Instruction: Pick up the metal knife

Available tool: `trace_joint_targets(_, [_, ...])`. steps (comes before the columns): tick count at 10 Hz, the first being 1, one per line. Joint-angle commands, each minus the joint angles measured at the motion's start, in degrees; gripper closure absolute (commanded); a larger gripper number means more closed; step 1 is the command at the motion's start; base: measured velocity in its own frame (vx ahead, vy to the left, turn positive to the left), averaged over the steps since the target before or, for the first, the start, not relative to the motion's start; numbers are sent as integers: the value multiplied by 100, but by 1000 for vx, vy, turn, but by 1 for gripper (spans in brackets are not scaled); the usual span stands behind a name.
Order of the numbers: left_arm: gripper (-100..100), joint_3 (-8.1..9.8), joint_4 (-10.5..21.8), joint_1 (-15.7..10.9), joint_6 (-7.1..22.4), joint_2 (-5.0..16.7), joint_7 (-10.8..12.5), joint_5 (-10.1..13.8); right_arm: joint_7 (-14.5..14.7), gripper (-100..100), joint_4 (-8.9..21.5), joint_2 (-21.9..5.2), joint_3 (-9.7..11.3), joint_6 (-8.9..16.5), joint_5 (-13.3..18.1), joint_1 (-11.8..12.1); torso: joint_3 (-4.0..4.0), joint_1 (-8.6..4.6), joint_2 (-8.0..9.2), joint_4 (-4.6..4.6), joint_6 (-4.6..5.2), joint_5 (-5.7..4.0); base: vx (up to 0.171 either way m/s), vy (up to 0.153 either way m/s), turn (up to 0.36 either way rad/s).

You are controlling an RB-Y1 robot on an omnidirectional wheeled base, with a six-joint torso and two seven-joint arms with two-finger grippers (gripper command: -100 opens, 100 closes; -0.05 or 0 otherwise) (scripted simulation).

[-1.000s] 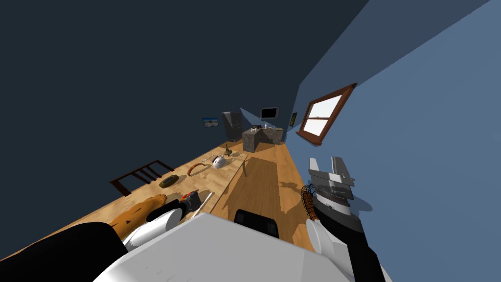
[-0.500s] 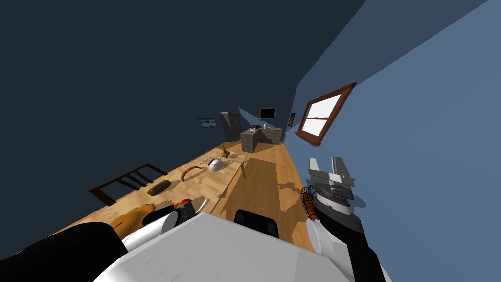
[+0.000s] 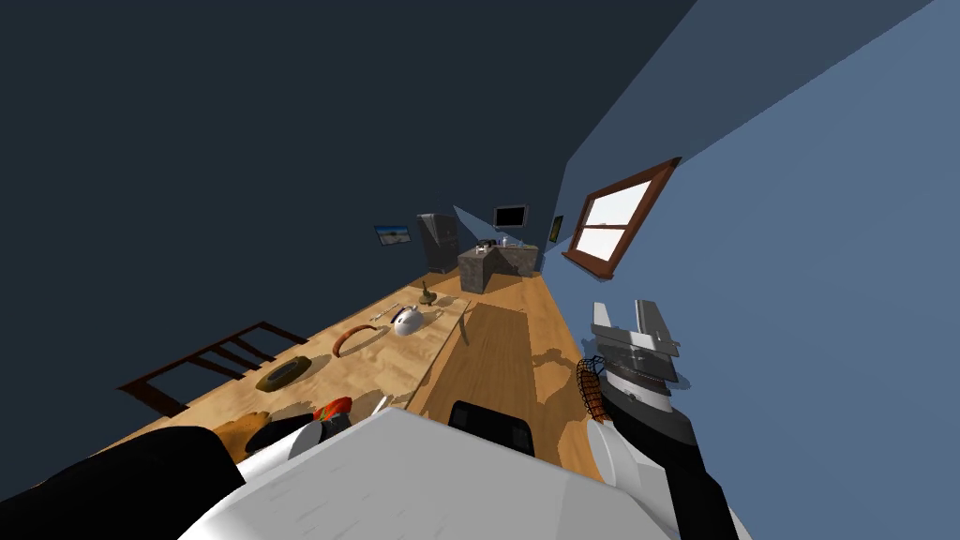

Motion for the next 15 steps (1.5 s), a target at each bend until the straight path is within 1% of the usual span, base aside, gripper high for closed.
trace_joint_targets(1, [-100, 162, 247, 6, 286, -42, 131, -77, 0, 0, 0, 0, 0, 0, 0, 0, 0, 0, 0, 0, 0, 0, 112, 23, -77])
trace_joint_targets(2, [-100, 162, 247, 6, 370, -42, 131, -77, 0, 0, 0, 0, 0, 0, 0, 0, -6, 5, -11, -2, 1, 1, 96, 18, -25])
trace_joint_targets(3, [-100, 264, 354, 40, 576, -87, 206, -117, 0, 0, 0, 0, 0, 0, 0, 0, -6, 3, -9, -2, 0, 1, 94, 17, -47])
trace_joint_targets(4, [-100, 264, 354, 40, 576, -87, 206, -117, 0, 0, 0, 0, 0, 0, 0, 0, -6, 3, -10, -2, 1, 1, 65, 18, -23])
trace_joint_targets(6, [-100, 447, 536, 96, 918, -194, 337, -197, 0, 0, 0, 0, 0, 0, 0, 0, 2, 2, 5, 1, 0, 1, 68, 28, -48])
trace_joint_targets(8, [-100, 593, 673, 139, 1184, -324, 438, -267, 0, 0, 0, 0, 0, 0, 0, 0, -7, 8, -12, -2, 1, 2, 114, 44, -52])
trace_joint_targets(10, [-100, 698, 758, 166, 1347, -466, 504, -320, 0, 0, 0, -1, -1, 0, 0, 0, -4, 19, -5, -2, 1, 4, 67, 73, -31])
trace_joint_targets(11, [-100, 659, 710, 165, 1292, -434, 485, -310, 0, 0, 0, -1, -1, 0, 0, 0, 0, 22, 2, 0, 1, 5, 24, 32, -9])
trace_joint_targets(12, [0, 667, 719, 162, 1315, -435, 494, -311, 0, 0, 0, 0, 0, 0, 0, 0, 6, 8, 13, 2, 0, 3, 5, 6, 0])
trace_joint_targets(13, [-100, 626, 889, 98, 1173, -441, 464, -358, 0, 0, 0, 0, 0, 0, 0, -1, 11, -1, 21, 4, 0, 0, 2, 12, 26])
trace_joint_targets(15, [-100, 572, 1116, 14, 987, -450, 425, -419, 0, 0, 0, 0, 0, 0, 0, -1, 14, -1, 26, 6, 0, 1, 2, 16, 28])
